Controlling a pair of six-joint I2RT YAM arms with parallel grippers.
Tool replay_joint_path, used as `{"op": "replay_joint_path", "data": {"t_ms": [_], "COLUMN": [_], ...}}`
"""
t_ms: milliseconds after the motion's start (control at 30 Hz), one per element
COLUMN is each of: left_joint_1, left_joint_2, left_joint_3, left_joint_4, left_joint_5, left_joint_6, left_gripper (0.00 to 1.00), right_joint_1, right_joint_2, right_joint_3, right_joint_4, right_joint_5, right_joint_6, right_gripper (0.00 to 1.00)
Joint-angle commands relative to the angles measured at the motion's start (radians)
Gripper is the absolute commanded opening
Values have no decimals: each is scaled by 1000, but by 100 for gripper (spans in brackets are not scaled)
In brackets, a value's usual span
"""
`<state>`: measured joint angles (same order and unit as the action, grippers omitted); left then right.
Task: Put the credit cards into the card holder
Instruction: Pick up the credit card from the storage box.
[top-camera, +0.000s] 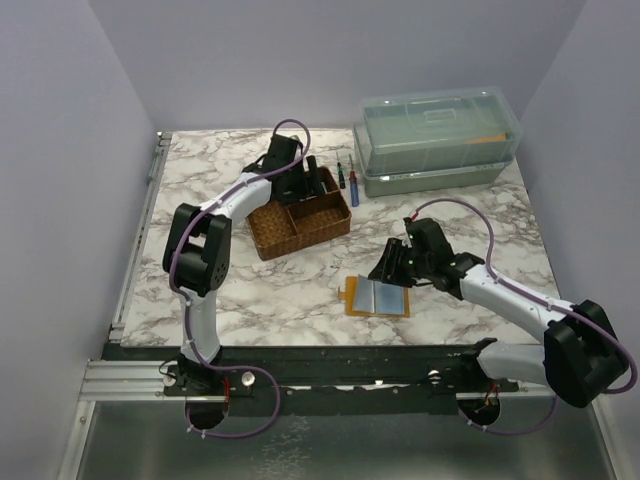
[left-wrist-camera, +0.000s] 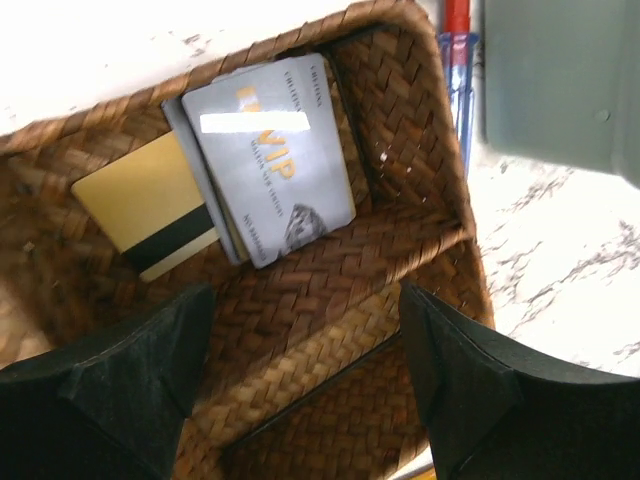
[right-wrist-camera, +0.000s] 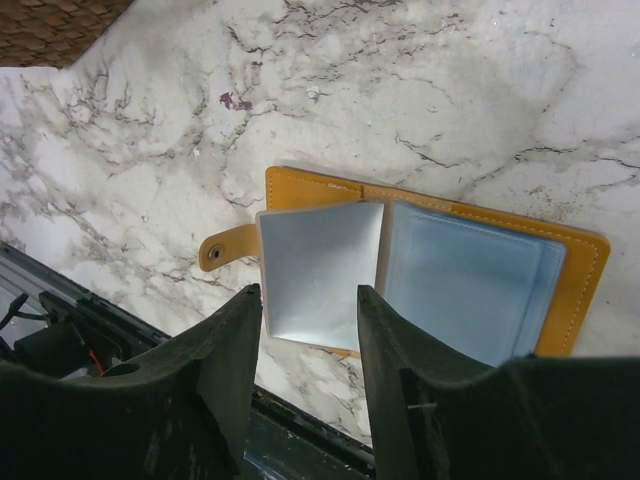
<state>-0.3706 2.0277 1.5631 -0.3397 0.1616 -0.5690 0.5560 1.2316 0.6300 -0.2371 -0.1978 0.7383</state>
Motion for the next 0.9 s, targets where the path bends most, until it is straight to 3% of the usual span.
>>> {"op": "replay_joint_path", "data": {"t_ms": [0, 200, 300, 500, 633, 867], "left_joint_1": [4, 9, 9, 8, 8, -10], "left_joint_2": [-147, -297, -354, -340, -275, -225], "left_joint_3": [-51, -191, -267, -336, -321, -357], "left_joint_4": [-92, -136, -152, -167, -167, -182], "left_joint_5": [-61, -83, -61, 4, -67, -191], "left_joint_6": [86, 115, 120, 126, 132, 34], "left_gripper": [82, 87, 87, 86, 79, 57], "right_joint_1": [-4, -4, -4, -4, -4, -3], "right_joint_2": [-44, -72, -104, -59, -2, 54], "right_joint_3": [12, 9, -2, 73, 134, 217], "right_joint_4": [-23, -50, -54, -99, -136, -203], "right_joint_5": [9, 12, 25, 52, 71, 115], "right_joint_6": [-13, -23, -35, -95, -128, -213], "right_gripper": [48, 49, 54, 61, 61, 61]}}
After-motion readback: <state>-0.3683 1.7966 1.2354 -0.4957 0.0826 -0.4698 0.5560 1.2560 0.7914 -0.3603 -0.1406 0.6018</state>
